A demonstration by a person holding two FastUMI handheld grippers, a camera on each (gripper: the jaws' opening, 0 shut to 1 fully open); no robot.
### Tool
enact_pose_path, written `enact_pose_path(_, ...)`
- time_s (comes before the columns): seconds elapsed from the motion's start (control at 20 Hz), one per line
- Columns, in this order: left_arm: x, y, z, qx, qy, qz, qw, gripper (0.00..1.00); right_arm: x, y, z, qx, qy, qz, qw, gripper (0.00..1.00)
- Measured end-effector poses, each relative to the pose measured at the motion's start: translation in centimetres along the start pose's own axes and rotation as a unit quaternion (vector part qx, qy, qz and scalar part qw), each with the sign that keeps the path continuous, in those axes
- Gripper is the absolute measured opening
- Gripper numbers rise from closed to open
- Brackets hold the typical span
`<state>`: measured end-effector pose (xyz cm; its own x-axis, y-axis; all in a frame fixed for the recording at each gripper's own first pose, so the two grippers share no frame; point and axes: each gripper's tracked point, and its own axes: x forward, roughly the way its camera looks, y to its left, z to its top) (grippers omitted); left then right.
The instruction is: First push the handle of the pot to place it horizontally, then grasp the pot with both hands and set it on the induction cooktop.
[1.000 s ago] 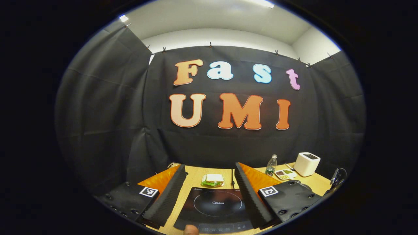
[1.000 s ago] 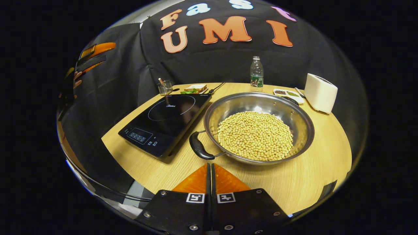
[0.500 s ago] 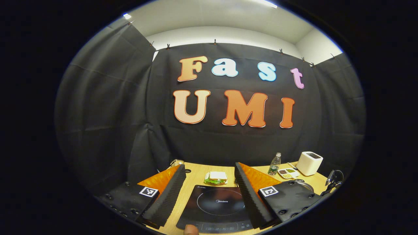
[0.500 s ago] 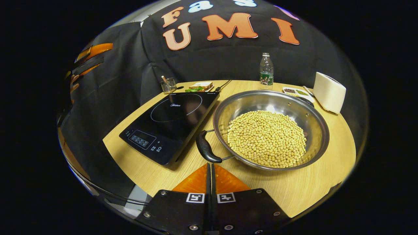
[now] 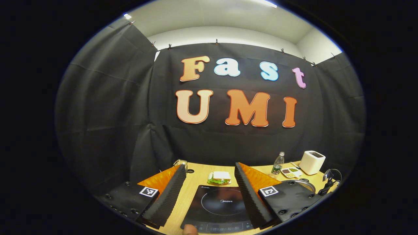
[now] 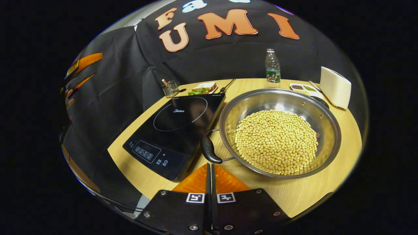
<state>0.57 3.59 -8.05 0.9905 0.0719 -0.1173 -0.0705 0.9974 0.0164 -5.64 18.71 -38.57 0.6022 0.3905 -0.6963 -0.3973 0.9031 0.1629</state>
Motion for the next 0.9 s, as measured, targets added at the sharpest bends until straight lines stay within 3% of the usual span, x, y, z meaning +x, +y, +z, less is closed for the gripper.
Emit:
enact_pose_path(0.4, 0.8, 1.7, -0.9, -0.004, 0.006, 0.010, 1.000, 0.97, 3.6, 1.3, 2.2, 0.052, -0.011, 0.017, 0.998, 0.00)
enact_pose_path(0.55, 1.3, 2.3, -1.4, -0.005, 0.012, 0.015, 1.000, 0.98, 4.9, 1.4, 3.0, 0.070, -0.025, 0.016, 0.997, 0.00)
enact_pose_path(0.65, 1.5, 2.6, -1.5, -0.005, 0.012, 0.017, 1.000, 0.98, 5.5, -0.1, 4.8, 0.077, -0.054, -0.013, 0.995, 0.00)
enact_pose_path(0.8, 1.7, 2.8, -1.7, -0.006, 0.011, 0.018, 1.000, 0.98, 6.1, 0.4, 5.6, 0.112, -0.055, 0.005, 0.992, 0.00)
enact_pose_path(0.9, 1.8, 2.6, -1.7, -0.006, 0.012, 0.015, 1.000, 0.98, 7.0, 0.3, 6.1, 0.105, -0.062, -0.002, 0.993, 0.00)
